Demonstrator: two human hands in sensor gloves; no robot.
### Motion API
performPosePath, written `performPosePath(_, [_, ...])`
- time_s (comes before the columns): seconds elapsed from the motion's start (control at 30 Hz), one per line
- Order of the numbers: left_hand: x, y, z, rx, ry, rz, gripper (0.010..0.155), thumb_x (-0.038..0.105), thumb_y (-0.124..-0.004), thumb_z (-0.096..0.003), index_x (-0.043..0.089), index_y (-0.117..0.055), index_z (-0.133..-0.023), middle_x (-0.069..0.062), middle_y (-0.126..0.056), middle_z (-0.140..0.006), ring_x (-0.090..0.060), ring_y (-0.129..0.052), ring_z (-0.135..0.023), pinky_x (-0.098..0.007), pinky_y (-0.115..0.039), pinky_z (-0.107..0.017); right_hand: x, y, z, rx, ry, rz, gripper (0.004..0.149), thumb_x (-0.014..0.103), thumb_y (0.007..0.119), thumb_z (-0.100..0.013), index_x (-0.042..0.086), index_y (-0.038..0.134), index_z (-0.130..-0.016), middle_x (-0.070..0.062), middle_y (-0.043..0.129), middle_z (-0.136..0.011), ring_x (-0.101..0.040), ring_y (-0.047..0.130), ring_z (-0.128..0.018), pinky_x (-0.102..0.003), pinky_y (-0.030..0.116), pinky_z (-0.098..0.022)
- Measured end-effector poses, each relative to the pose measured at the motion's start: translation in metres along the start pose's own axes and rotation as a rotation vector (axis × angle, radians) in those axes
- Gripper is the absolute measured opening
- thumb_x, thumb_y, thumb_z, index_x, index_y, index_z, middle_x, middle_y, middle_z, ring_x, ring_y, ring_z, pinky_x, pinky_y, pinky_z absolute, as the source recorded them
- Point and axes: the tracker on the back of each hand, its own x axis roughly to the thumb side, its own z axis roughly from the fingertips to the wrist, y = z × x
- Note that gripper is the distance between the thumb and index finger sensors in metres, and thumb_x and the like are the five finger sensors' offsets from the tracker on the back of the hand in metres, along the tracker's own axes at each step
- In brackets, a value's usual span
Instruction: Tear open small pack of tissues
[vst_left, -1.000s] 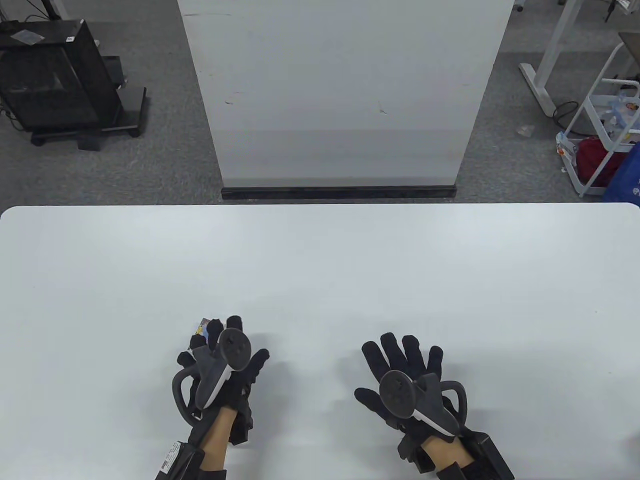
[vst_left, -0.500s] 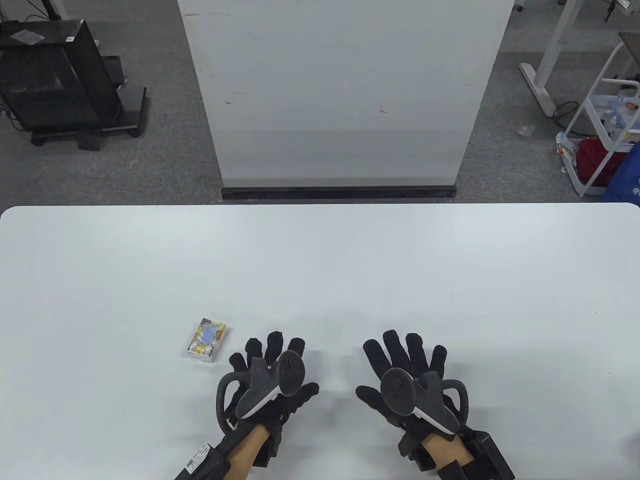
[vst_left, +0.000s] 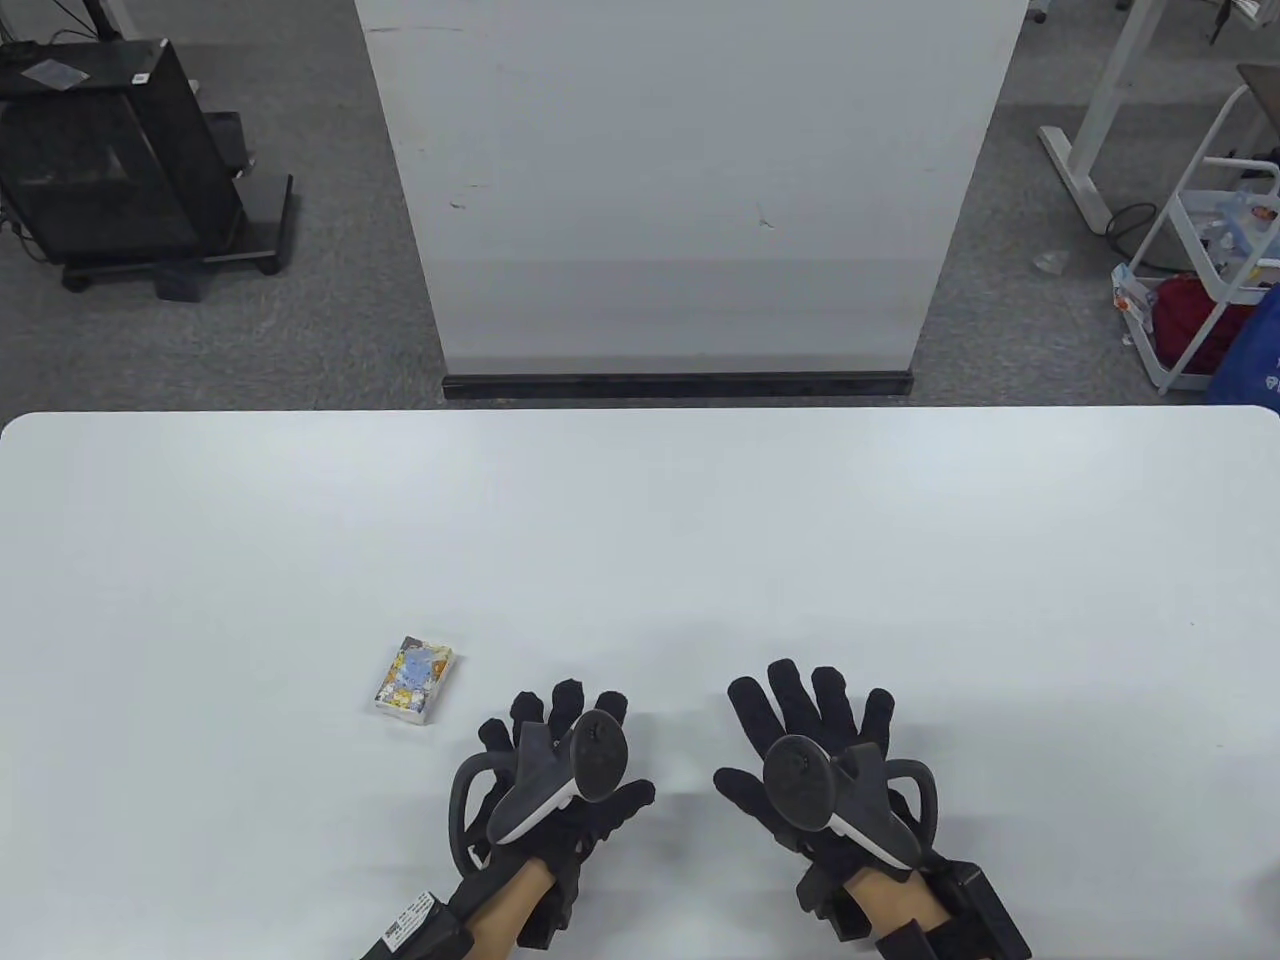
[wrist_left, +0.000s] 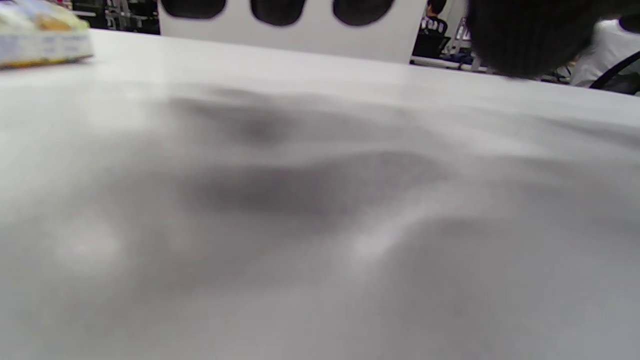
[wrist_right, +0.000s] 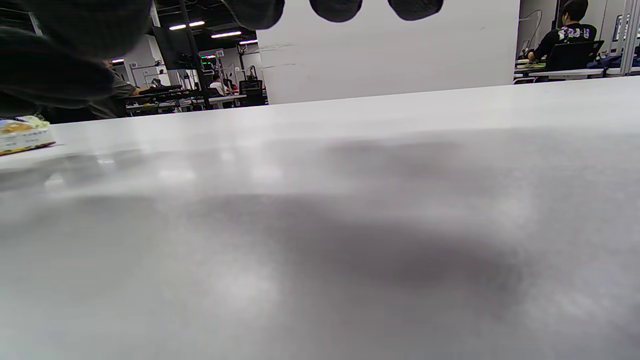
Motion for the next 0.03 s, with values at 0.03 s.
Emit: performPosePath(0.03, [0.0001, 0.0002, 0.0004, -0.004, 0.001, -0.001, 0.085, 0.069, -0.07, -0.044, 0.038, -0.033, -0.113, -0.011, -0.028, -0.123, -0.056, -0.033, -0.109, -0.076, -0.03, -0.074, 0.0002, 0.0001, 0.0001, 0.0, 0.0, 0.003, 0.085, 0.072, 0.071, -0.044, 0.04, 0.044, -0.118, -0.001, 0.036, -0.127, -0.046, 0.038, -0.114, -0.076, 0.026, -0.072])
